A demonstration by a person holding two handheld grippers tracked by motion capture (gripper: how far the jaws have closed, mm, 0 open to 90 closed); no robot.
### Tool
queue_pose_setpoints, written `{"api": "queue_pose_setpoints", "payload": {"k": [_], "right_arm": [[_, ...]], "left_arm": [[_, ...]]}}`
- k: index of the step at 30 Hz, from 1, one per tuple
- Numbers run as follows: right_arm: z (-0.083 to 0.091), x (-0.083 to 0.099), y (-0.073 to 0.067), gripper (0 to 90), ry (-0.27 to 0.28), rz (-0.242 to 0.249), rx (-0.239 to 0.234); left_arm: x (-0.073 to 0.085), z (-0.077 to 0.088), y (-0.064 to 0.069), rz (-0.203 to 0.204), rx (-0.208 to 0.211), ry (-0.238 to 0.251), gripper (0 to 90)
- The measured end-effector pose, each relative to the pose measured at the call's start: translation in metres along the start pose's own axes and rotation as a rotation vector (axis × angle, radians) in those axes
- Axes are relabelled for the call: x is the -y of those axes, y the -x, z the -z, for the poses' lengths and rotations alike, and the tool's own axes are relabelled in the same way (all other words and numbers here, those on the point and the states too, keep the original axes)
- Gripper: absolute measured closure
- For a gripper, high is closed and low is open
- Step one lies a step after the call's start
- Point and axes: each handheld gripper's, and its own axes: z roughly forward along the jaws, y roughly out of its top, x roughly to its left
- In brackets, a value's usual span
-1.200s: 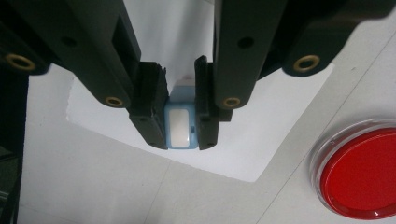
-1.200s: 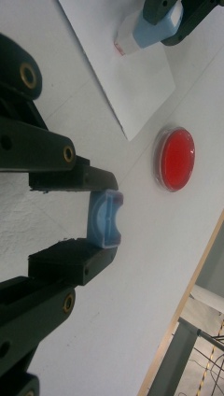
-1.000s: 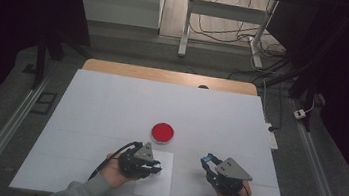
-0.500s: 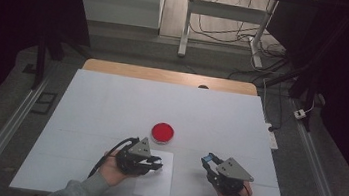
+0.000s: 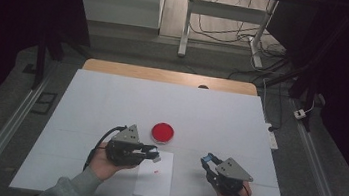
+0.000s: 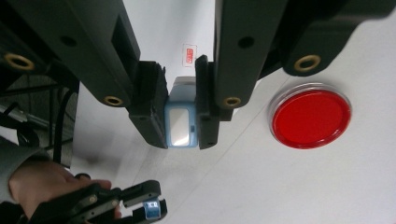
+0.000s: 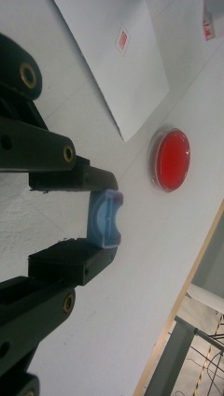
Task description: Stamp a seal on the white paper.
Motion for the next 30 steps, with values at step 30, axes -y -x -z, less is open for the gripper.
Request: {"api": "queue_pose_setpoints", "payload": {"k": [30], "right_arm": [[-0.004,0.001,-0.003,65.2,-0.008,0.004,-0.008]], "left_arm": [[0.005,0.026,-0.020,0.142,-0.038,0.103,75.8]]}}
